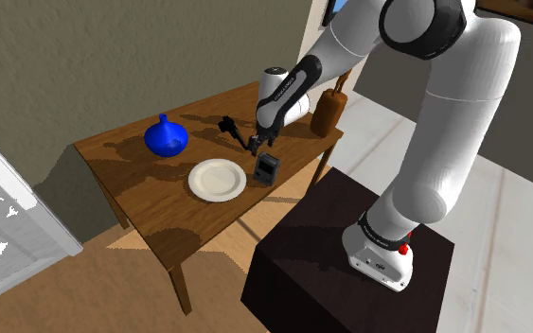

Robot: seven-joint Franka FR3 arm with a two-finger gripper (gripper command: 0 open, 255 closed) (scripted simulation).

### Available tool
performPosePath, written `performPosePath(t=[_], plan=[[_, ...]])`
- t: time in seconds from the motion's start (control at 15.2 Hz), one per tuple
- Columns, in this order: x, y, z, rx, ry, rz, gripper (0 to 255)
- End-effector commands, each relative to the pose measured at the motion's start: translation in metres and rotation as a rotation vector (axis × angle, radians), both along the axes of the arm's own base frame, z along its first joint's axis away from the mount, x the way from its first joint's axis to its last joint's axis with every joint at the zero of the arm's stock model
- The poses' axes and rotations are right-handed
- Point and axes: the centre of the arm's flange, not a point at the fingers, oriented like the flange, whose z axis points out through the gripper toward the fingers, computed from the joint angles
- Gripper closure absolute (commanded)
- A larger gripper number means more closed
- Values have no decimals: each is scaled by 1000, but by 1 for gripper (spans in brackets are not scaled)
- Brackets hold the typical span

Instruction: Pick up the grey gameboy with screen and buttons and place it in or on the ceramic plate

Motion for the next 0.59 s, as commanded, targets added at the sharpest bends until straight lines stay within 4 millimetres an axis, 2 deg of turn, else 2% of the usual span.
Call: performPosePath(t=[0.0,0.4,0.53], plan=[[3,-1,-16,1,2,1,0],[3,-2,-51,1,2,1,0],[3,-2,-51,1,2,1,0]])
